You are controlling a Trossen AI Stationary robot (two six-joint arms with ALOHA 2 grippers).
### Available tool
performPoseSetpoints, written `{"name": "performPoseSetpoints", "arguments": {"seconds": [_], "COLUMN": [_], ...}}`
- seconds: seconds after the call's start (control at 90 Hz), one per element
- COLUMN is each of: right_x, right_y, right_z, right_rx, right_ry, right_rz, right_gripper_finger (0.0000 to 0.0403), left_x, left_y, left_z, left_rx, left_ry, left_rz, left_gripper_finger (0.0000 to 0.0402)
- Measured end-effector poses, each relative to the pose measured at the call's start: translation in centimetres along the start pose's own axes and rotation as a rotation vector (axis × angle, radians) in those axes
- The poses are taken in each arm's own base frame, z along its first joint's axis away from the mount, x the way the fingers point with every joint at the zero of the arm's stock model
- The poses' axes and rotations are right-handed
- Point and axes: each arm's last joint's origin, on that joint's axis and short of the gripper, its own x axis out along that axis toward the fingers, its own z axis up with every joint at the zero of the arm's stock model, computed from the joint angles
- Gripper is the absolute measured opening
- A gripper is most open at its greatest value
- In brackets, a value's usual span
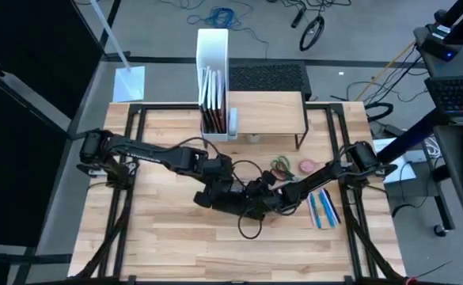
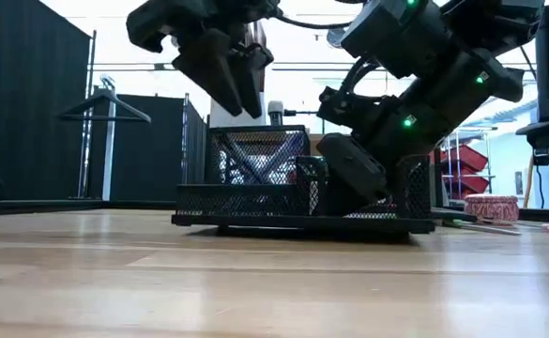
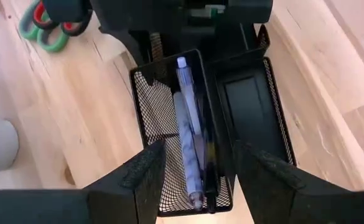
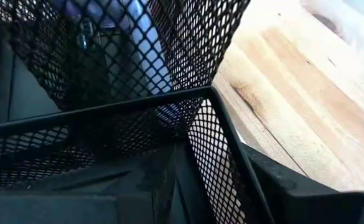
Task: Stock shelves
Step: Remove the light blue pen from the desk organizer
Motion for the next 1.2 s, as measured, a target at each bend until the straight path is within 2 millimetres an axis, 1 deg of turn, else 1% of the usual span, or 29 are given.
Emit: {"name": "performPoseSetpoints", "arguments": {"seconds": [0.178,0.3,0.467,0.722,1.033,1.111,1.2], "right_x": [0.0,0.0,0.0,0.0,0.0,0.0,0.0], "right_y": [0.0,0.0,0.0,0.0,-0.1,-0.1,-0.1], "right_z": [0.0,0.0,0.0,0.0,-0.1,-0.1,-0.1], "right_rx": [-0.004,-0.005,-0.006,-0.008,-0.004,-0.004,-0.006], "right_ry": [0.001,0.002,0.003,0.004,0.004,0.004,0.005], "right_rz": [-0.001,-0.001,-0.002,-0.003,-0.007,-0.007,-0.006], "right_gripper_finger": [0.0132,0.0132,0.0132,0.0132,0.0132,0.0132,0.0132], "left_x": [0.3,-0.3,-0.4,-0.1,-0.2,-0.3,-0.7], "left_y": [0.0,0.0,-0.4,-0.1,0.4,0.5,0.7], "left_z": [-0.4,-0.5,-1.3,-0.9,-1.2,-1.1,-0.7], "left_rx": [0.001,0.008,0.033,0.077,0.118,0.115,0.068], "left_ry": [0.042,0.077,0.162,0.115,0.137,0.143,0.131], "left_rz": [0.016,0.024,-0.005,0.031,0.06,0.08,0.099], "left_gripper_finger": [0.0175,0.0175,0.0175,0.0175,0.0175,0.0175,0.0175]}}
